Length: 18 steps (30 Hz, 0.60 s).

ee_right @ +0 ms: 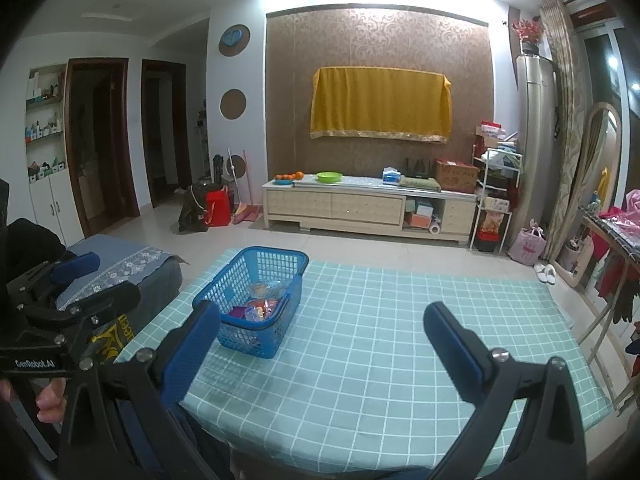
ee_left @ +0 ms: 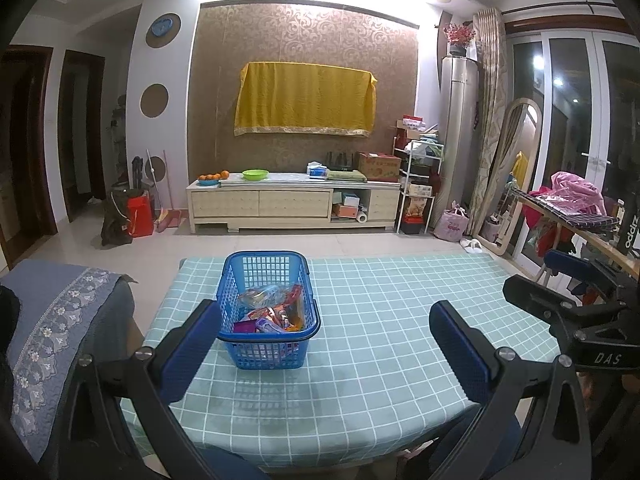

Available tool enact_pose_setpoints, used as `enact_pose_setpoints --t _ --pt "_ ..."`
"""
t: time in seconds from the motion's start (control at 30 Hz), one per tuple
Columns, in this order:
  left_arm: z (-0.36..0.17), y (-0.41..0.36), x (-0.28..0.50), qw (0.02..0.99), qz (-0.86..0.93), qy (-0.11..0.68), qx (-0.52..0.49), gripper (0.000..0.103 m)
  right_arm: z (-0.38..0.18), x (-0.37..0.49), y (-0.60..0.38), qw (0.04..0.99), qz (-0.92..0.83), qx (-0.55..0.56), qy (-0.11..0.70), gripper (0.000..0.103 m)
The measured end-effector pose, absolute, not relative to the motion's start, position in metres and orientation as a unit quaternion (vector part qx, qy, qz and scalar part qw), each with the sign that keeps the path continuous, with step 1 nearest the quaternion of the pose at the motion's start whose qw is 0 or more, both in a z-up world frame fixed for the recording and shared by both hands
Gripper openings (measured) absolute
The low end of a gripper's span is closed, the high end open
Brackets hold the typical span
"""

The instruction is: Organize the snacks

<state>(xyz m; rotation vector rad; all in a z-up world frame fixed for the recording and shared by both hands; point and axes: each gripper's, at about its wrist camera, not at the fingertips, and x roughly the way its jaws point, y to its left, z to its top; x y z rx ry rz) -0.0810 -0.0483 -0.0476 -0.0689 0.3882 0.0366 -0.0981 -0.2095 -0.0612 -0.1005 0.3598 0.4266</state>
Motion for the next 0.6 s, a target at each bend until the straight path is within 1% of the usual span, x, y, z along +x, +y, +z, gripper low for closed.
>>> enact_pose_setpoints --t 0.6 --pt "-0.0466 -0.0498 -0.0842 0.981 0.021 0.192 -0.027 0.103 -0.0612 -0.1005 -0.2072 0.957 0.217 -0.052 0.183 0.103"
